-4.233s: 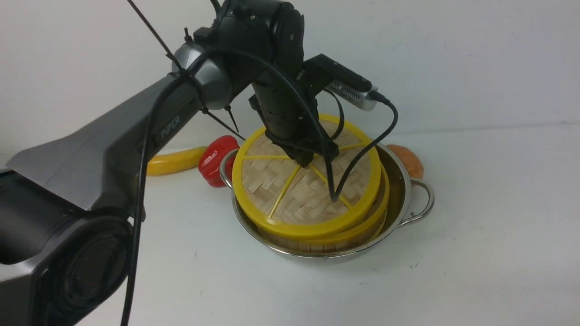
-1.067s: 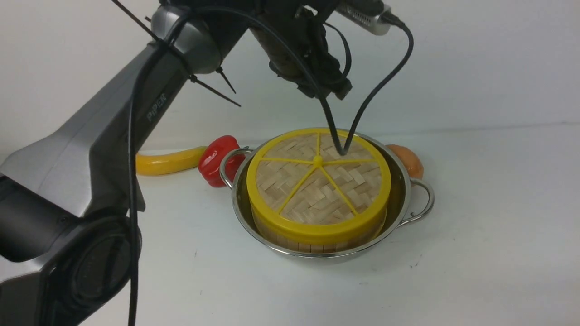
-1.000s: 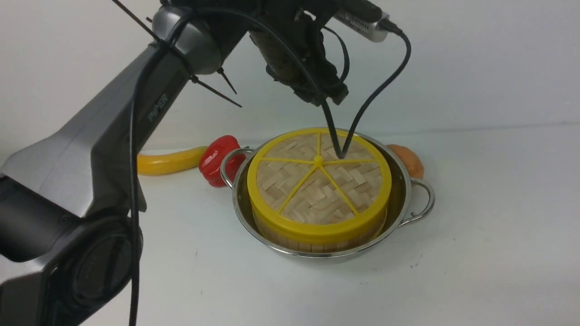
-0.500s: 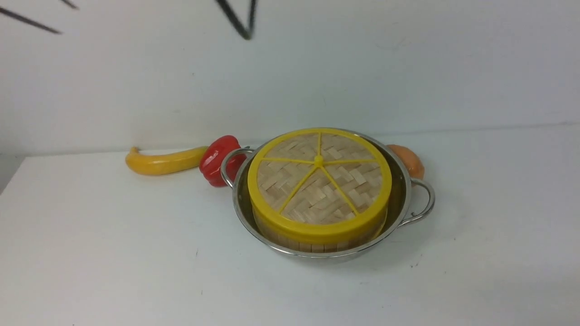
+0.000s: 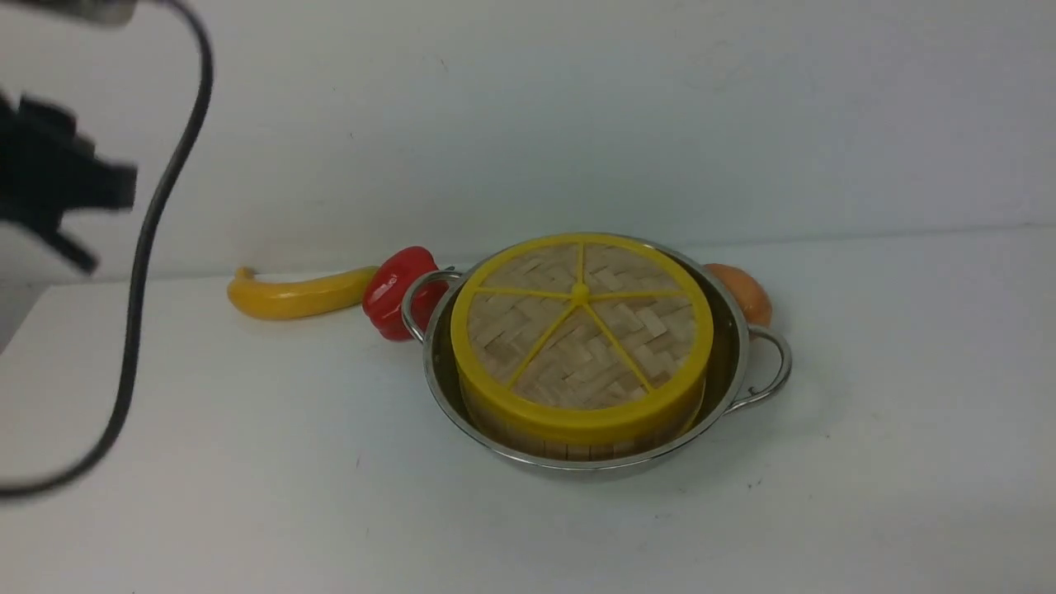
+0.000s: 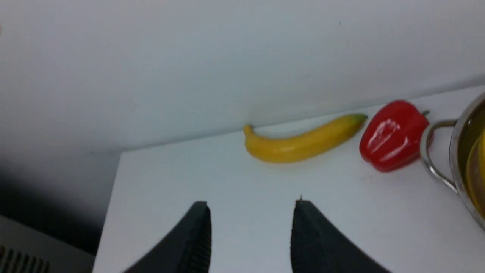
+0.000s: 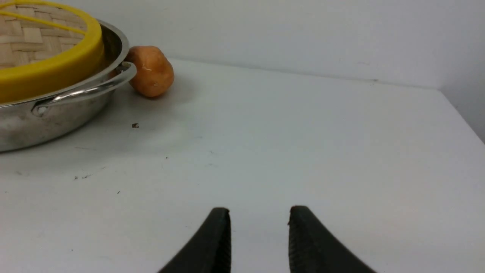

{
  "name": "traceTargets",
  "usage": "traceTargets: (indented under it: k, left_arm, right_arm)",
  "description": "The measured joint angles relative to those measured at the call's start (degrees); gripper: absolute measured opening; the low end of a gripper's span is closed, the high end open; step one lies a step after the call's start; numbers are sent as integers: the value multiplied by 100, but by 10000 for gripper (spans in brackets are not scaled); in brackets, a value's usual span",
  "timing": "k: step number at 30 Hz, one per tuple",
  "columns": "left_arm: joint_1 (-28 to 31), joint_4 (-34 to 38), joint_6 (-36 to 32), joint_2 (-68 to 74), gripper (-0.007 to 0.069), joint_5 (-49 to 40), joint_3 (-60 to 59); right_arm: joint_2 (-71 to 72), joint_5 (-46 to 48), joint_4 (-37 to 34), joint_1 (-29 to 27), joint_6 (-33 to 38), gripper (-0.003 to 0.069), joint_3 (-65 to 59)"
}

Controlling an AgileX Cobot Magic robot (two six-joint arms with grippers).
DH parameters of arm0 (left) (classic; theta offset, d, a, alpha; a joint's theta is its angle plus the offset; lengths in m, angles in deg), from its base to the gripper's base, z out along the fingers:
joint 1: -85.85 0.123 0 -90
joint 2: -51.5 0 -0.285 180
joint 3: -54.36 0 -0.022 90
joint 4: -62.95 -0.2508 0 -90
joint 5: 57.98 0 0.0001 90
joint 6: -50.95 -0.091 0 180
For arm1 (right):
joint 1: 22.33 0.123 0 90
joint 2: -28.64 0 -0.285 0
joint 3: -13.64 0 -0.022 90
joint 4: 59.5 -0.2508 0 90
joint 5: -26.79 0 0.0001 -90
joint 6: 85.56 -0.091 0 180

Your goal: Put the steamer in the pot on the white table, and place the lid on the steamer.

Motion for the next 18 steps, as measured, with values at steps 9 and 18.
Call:
traceTargets:
  k: [9, 18]
  left_arm:
    - [906, 611, 57, -2759, 281, 1260, -3129]
    - [1072, 619, 32, -4702, 281, 1348, -4587]
  right_arm:
    - [0, 0, 0, 0, 0, 221, 0]
    - [0, 0, 0, 0, 0, 227, 0]
